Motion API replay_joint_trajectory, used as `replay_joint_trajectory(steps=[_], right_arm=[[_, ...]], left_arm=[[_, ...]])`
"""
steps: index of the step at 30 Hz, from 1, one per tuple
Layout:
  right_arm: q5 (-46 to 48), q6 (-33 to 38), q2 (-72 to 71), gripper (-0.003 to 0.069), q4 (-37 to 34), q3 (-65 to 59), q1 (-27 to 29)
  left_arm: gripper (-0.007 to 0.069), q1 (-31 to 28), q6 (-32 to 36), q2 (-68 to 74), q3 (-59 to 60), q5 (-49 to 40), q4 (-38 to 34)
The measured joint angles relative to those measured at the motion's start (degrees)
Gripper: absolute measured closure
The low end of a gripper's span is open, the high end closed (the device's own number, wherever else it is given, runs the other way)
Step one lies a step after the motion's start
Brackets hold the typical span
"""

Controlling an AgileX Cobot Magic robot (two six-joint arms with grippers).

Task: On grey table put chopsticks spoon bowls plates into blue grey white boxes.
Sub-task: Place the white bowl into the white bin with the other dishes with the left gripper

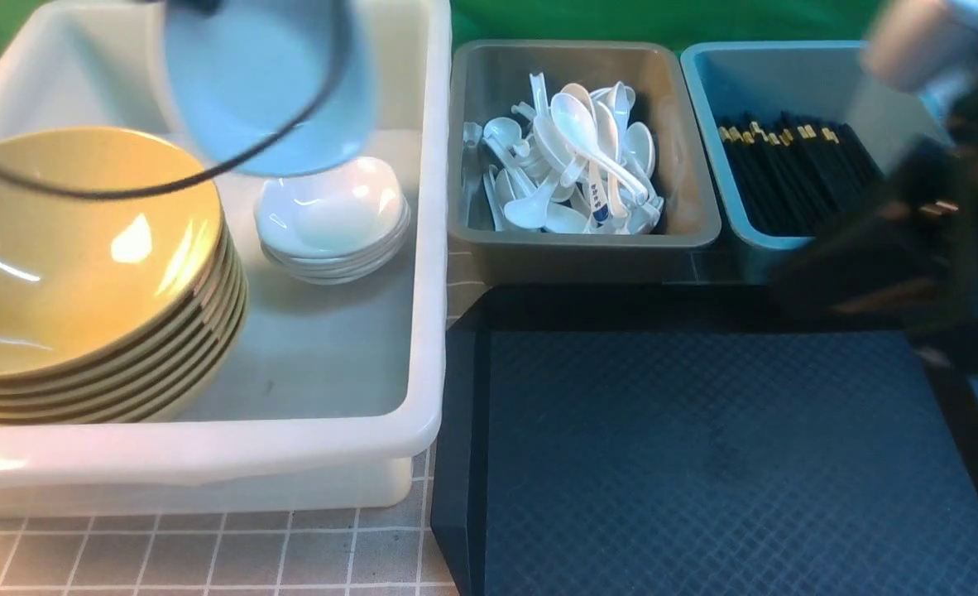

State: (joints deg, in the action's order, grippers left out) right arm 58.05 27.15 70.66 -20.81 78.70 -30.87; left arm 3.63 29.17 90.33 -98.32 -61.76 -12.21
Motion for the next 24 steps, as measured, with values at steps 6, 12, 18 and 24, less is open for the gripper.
replay_joint_trajectory(steps=[6,12,18,24], right_arm=[[-0.78,1.03,5.97,0.0634,0.85,5.06,-4.5],[-1.18,1.03,9.95,0.0631,4.31,8.05,-5.62],[-4.04,1.07,11.6,0.0628,9.9,8.37,-5.63],[-5.89,1.67,13.45,0.0624,11.8,8.37,-5.63]], left_arm=[[0.0619,-3.44,6.17,5.05,5.81,8.12,-6.52],[0.0619,-3.55,13.02,13.68,6.17,17.0,-13.63],[0.0587,-3.55,14.97,20.92,3.25,19.96,-14.82],[0.0451,-3.63,15.04,26.22,-2.31,16.11,-12.72]])
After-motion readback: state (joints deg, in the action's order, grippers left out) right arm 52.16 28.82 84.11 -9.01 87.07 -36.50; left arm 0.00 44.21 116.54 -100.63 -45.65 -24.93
